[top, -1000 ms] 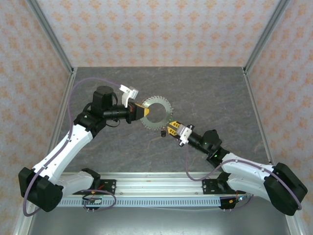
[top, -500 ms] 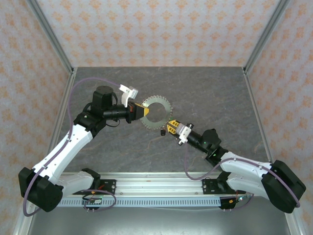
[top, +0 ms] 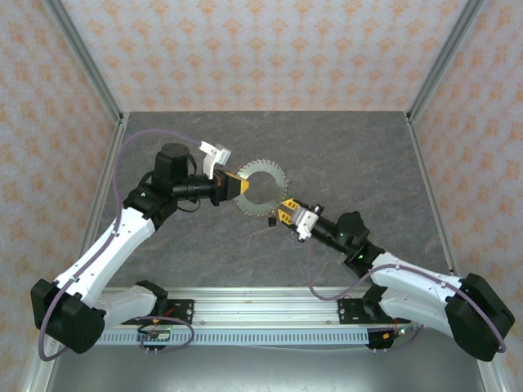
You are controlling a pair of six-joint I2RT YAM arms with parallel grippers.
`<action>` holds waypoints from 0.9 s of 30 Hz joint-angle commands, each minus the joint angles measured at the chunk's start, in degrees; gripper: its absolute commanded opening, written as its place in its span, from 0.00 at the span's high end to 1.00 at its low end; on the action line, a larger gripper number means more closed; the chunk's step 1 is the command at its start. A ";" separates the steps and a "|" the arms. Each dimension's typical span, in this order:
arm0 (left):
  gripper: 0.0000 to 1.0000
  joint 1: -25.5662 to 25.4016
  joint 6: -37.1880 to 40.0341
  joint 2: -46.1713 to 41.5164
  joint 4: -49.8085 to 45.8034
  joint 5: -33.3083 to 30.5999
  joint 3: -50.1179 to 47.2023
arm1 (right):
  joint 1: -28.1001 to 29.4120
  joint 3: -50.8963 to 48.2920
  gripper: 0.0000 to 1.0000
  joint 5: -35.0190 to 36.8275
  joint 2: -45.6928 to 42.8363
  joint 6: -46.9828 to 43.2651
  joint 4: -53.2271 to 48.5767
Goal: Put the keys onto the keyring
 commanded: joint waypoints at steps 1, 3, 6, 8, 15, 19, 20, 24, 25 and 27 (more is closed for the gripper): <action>1.00 0.31 0.14 -1.27 0.36 0.68 1.81 | 0.26 2.55 0.75 -1.72 -1.67 -1.65 -4.41; 1.00 0.31 0.32 -1.37 0.15 0.59 1.74 | 0.26 2.77 0.75 -1.74 -1.64 -1.81 -5.09; 1.00 0.32 0.32 -1.37 0.08 0.59 1.73 | 0.26 2.85 0.76 -0.34 -0.87 -1.92 -4.54; 1.00 0.31 0.33 -1.40 0.19 0.68 1.64 | 0.26 2.76 0.76 0.40 0.03 -1.92 -3.43; 1.00 0.35 0.40 -1.63 0.10 0.68 1.31 | 0.26 2.78 0.81 3.40 3.17 -0.96 2.03; 1.00 0.32 0.01 -1.68 0.79 0.51 0.94 | 0.26 2.23 0.81 3.82 4.69 0.50 6.67; 1.00 0.34 -0.05 -1.55 0.93 0.50 0.87 | 0.26 2.24 0.81 3.64 4.78 0.87 6.91; 1.00 0.31 -0.18 -1.45 1.25 0.50 0.64 | 0.26 1.80 0.85 3.37 4.71 1.94 7.97; 1.00 0.34 -0.21 -1.59 1.29 0.50 0.58 | 0.26 1.81 0.85 3.44 4.61 1.74 7.48; 1.00 0.31 -0.26 -1.62 1.36 0.50 0.60 | 0.26 1.71 0.85 4.20 4.52 1.29 6.48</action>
